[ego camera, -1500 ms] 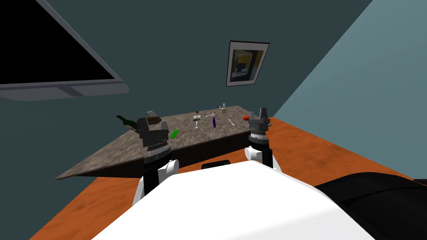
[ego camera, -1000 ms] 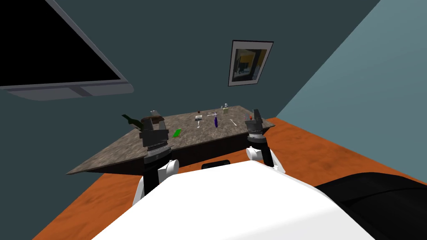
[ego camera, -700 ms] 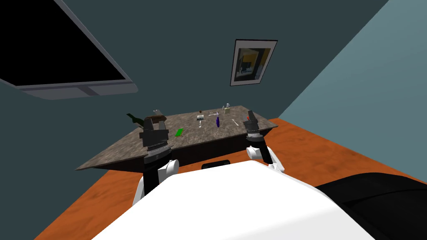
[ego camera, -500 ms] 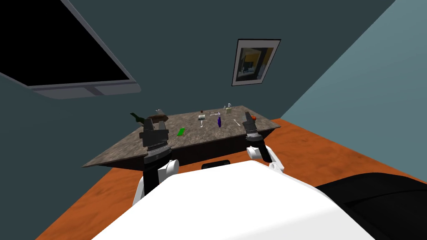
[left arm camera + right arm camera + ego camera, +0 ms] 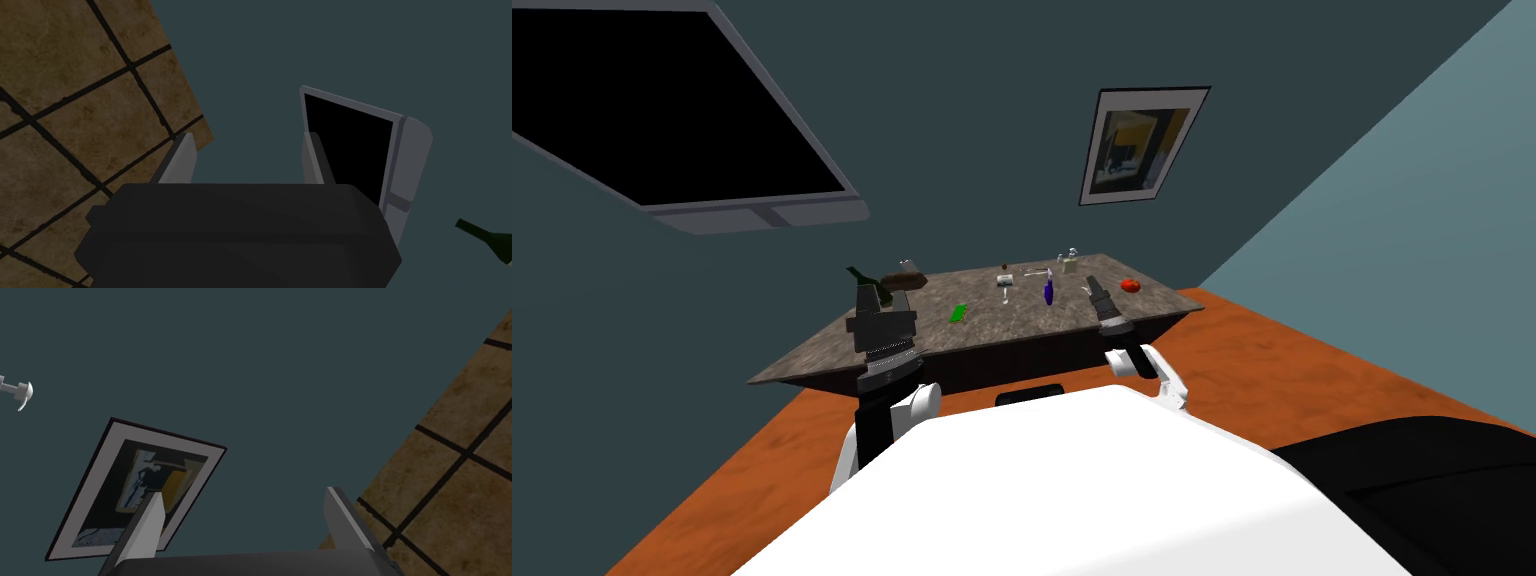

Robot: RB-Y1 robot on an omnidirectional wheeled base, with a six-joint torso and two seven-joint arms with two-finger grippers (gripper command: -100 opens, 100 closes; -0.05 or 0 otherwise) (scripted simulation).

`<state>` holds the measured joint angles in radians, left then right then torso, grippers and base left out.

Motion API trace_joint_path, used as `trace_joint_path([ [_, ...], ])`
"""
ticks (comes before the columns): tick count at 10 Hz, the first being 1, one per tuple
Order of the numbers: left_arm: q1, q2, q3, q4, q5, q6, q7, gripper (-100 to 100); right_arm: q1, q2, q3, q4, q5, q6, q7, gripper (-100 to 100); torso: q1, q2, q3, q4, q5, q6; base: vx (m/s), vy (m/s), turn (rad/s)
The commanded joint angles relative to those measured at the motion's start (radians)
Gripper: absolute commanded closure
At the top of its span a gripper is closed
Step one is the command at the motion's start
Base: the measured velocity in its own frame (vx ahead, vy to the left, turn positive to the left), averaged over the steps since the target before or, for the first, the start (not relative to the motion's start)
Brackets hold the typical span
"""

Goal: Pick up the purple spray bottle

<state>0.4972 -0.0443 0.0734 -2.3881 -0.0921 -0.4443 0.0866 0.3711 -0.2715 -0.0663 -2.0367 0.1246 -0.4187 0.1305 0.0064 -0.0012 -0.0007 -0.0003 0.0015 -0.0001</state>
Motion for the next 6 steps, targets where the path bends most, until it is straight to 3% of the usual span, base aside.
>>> trace_joint_path([
  [1,0.000,0.000,0.000,0.000,0.000,0.000,0.000,0,-0.012,-0.024,0.003,0.031,0.028,0.034,0.020,-100,0.000,0.000,0.000,0.000,0.000,0.000,0.017,0.081,0.100],
  [6,0.000,0.000,0.000,0.000,0.000,0.000,0.000,0,-0.066,-0.120,-0.002,0.160,0.110,0.131,0.069,-100,0.000,0.000,0.000,0.000,0.000,0.000,0.017,0.098,0.090],
])
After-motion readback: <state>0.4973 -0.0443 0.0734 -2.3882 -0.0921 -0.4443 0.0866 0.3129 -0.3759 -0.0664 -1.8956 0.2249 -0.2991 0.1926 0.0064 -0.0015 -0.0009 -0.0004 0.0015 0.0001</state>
